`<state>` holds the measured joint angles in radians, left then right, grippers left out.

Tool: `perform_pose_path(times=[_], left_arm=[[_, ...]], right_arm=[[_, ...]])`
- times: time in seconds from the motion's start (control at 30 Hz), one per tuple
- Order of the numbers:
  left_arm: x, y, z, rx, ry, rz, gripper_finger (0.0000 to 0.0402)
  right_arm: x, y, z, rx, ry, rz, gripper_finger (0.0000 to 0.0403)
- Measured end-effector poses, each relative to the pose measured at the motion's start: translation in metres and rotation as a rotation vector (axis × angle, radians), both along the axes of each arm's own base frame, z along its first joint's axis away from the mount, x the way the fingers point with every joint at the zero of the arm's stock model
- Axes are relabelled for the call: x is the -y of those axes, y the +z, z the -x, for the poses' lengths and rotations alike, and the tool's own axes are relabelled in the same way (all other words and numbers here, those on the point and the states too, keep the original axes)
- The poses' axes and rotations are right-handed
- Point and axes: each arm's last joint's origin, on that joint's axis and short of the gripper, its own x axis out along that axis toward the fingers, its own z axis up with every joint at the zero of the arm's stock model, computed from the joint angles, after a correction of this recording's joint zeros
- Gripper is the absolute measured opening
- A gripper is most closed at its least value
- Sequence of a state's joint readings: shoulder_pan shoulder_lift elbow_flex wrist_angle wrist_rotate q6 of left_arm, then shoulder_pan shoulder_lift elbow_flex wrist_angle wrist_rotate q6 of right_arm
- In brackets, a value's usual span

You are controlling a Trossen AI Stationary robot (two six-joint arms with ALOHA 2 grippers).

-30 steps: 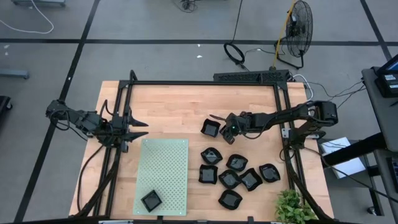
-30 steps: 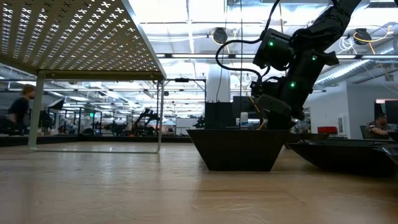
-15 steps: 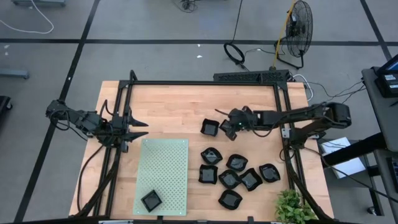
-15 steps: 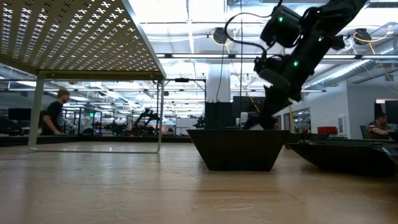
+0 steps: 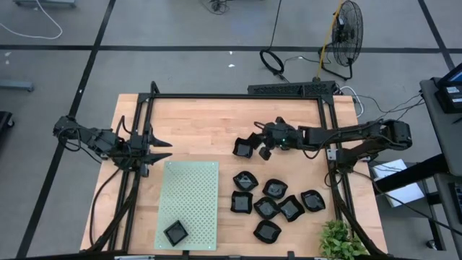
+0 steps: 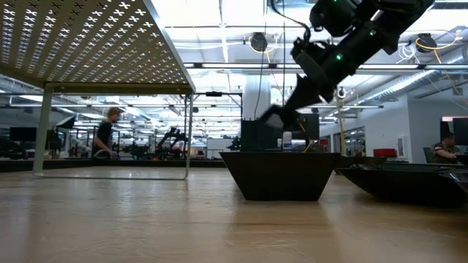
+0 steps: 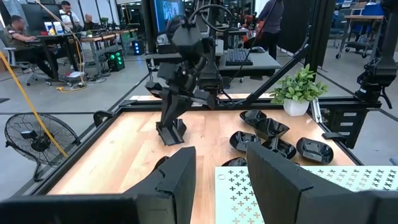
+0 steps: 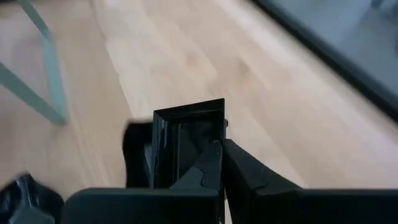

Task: Pick & Place Mini shaped plates
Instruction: Stack the square plate on top of the other square plates on the shelf

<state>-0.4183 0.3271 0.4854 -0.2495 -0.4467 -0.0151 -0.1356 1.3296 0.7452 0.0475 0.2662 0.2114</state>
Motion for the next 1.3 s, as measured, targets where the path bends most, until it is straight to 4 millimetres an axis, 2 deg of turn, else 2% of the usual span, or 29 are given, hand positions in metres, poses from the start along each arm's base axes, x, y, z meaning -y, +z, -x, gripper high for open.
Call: perform_pose_path(times=[0.3,0.47,0.6,0.73,0.9,1.13,1.3], left_arm=[[0.0,0.0,0.0,0.0,0.0,0.0,0.0147],[0.0,0.0,0.0,0.0,0.0,0.001,0.0147],[0.0,0.002,0.0,0.018,0.001,0.031,0.0147],[0.0,0.002,0.0,0.022,0.001,0.02,0.0147],[0.001,0.008,-0.002,0.083,-0.001,-0.003,0.0147],[0.012,-0.002,-0.029,0.22,0.029,0.059,0.0147],[0.018,-0.011,-0.056,0.236,0.161,-0.06,0.0147]], right_arm=[[-0.004,0.017,-0.014,0.18,0.093,0.148,0.0],[-0.014,0.014,-0.025,0.284,0.183,0.28,0.0],[-0.022,0.005,-0.031,0.373,0.328,0.381,0.0],[-0.029,0.008,-0.034,0.5,0.452,0.504,0.0],[-0.034,0.017,-0.033,0.588,0.462,0.674,0.0],[-0.033,0.018,-0.033,0.569,0.469,0.741,0.0],[-0.03,0.019,-0.033,0.56,0.462,0.796,0.0]])
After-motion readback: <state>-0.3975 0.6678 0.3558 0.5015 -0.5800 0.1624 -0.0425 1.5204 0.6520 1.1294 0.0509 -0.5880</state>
